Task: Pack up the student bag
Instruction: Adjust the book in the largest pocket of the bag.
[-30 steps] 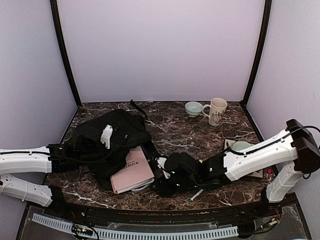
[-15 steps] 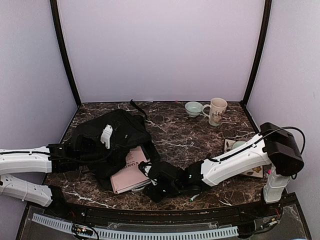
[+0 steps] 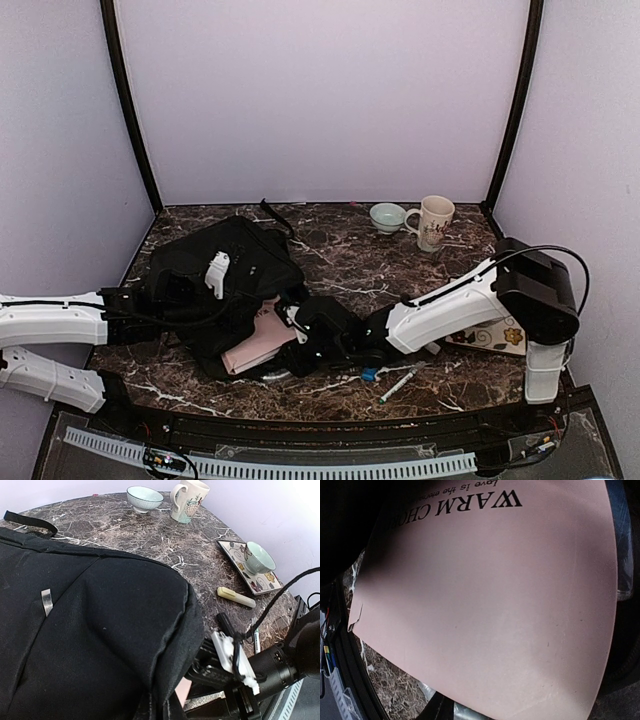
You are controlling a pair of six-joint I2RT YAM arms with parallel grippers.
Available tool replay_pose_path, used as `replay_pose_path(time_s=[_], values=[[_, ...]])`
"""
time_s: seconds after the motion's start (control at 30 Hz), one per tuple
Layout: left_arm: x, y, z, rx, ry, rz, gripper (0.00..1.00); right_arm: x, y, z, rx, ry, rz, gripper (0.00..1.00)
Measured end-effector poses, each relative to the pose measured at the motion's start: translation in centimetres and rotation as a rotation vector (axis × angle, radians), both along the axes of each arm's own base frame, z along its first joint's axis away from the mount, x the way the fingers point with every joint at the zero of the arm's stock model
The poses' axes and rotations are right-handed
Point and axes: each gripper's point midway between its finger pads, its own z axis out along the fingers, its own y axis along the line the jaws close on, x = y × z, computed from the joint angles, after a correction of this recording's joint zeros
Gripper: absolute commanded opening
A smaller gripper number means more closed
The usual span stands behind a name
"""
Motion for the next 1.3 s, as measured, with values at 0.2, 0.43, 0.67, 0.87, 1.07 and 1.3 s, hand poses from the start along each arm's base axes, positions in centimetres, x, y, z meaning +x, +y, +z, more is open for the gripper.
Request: replay_pose_path(time_s=[0.2, 0.43, 0.67, 0.87, 1.07, 1.3], values=[[0.1, -0.1, -0.2, 0.001, 0.001, -0.001, 0.00, 2.5, 0.2, 0.6, 0.049, 0.016, -0.023, 0.30], [0.5, -0.2, 0.0, -0.009, -0.011, 0.011, 0.00, 5.7, 0.9, 0.8, 0.090, 0.041, -0.035, 0.30], [1.0, 0.1, 0.1, -0.007, -0.022, 0.034, 0.00, 6.9, 1.9, 1.2, 0.108, 0.048, -0.017, 0.30], [1.4, 0.2, -0.1, -0.002, -0.021, 0.048, 0.00, 9.9, 3.7, 0.9, 0.152, 0.079, -0.037, 0.30], [1.2, 0.0, -0.4, -0.001, -0.013, 0.036, 0.00, 12.4, 3.3, 1.0, 0.219, 0.118, -0.066, 0.31], [0.6, -0.7, -0.2, -0.015, -0.013, 0.002, 0.00, 9.9, -1.2, 1.3, 0.204, 0.125, -0.080, 0.41]])
